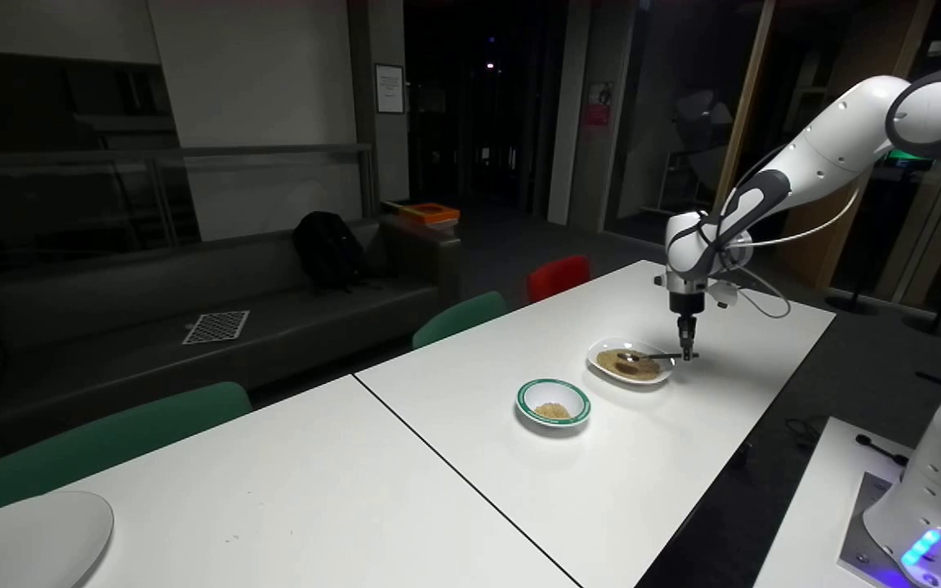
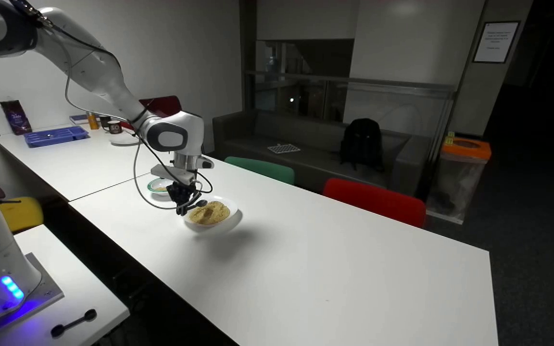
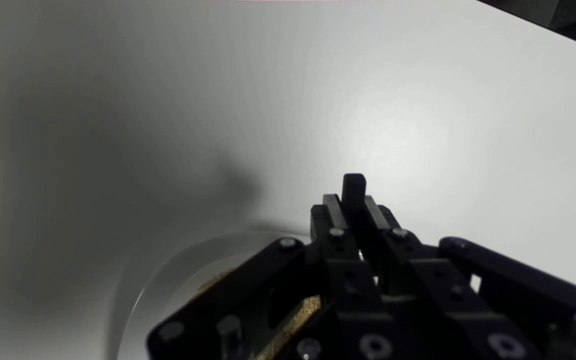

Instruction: Spoon some contents from the white bowl into the green bowl twice

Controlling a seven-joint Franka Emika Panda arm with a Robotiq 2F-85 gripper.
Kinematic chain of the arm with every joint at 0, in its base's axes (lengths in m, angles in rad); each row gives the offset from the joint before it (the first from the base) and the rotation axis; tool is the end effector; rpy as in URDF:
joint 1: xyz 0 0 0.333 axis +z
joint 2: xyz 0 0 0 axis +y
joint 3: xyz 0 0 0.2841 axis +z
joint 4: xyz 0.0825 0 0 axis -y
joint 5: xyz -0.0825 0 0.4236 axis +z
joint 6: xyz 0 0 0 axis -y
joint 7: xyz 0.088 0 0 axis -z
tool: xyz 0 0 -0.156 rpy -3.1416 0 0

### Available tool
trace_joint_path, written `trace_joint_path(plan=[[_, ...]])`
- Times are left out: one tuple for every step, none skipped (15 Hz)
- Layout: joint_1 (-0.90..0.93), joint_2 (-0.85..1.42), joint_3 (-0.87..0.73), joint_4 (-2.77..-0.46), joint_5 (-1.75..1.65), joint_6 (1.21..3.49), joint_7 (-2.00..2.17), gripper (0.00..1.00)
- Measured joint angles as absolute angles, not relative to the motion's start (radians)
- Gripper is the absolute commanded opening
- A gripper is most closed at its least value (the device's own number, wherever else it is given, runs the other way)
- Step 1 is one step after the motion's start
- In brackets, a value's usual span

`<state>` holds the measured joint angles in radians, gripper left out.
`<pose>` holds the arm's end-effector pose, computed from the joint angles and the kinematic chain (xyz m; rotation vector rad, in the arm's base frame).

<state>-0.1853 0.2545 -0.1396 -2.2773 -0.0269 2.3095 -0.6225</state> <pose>0.4846 -0.1704 0.1170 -3.0311 -0.4868 0.3394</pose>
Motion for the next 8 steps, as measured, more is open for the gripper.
trace_joint_path(plan=[[-0.185,0.262,-0.140,-2.277,-0.027,2.313,-0.622,0.03],[-0.185,0.269,-0.140,-2.277,-0.028,2.317,-0.622,0.03],[-0.185,0.277,-0.140,-2.277,-0.028,2.320,-0.622,0.03],[-0.185,0.284,-0.140,-2.277,-0.028,2.322,-0.622,0.03],[-0.185,0.291,-0.140,-2.276,-0.029,2.324,-0.622,0.03],[-0.186,0.298,-0.140,-2.274,-0.031,2.327,-0.622,0.03],[-0.186,0.304,-0.140,-2.271,-0.031,2.332,-0.622,0.03],[-0.186,0.308,-0.140,-2.269,-0.031,2.336,-0.622,0.03]])
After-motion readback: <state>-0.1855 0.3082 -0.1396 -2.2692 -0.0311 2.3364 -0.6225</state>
